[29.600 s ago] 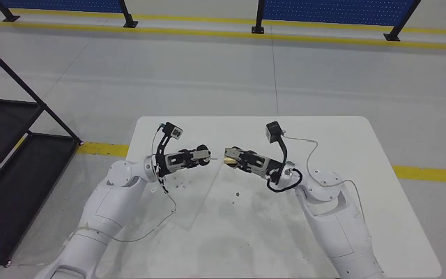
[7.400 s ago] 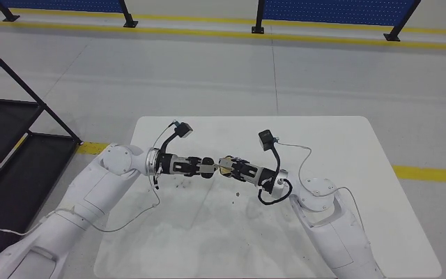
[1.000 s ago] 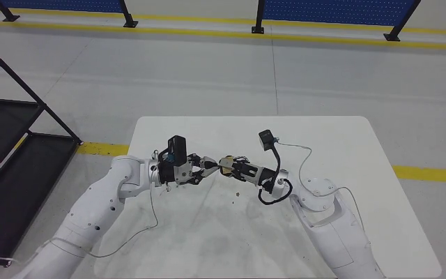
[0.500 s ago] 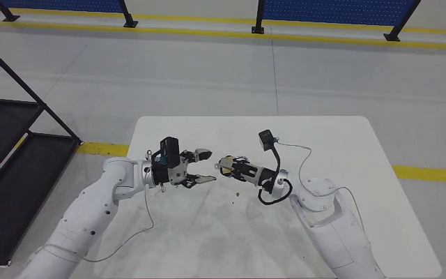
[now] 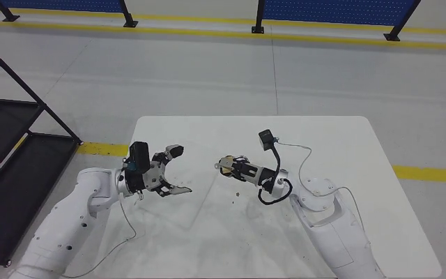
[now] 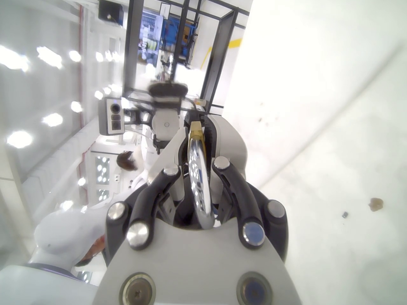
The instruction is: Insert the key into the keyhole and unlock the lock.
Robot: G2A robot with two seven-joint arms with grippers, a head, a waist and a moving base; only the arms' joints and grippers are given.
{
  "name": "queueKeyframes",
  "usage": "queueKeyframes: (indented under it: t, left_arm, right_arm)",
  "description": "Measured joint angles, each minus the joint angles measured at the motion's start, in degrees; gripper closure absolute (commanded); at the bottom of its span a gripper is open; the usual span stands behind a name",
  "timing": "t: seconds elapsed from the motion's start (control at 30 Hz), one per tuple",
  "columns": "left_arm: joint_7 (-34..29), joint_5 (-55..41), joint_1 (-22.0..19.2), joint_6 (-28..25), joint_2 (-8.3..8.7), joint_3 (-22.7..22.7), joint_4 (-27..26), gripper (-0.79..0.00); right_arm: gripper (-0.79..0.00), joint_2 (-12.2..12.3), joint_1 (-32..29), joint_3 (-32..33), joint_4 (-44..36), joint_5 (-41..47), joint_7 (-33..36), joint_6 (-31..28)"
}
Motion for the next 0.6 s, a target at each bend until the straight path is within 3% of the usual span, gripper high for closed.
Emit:
queueKeyframes:
  t: [0.37,0.6]
  left_arm:
    - [0.1,-0.2,0.2,0.0,0.06,0.0,0.0,-0.785]
    - [0.1,-0.2,0.2,0.0,0.06,0.0,0.0,-0.785]
  right_arm:
    - [0.0,0.2,-0.6,0.2,-0.3,-2.5,-1.8,0.8]
    - [0.0,1.5,-4.0,-0.9,-7.9,-23.7,-6.5,18.0]
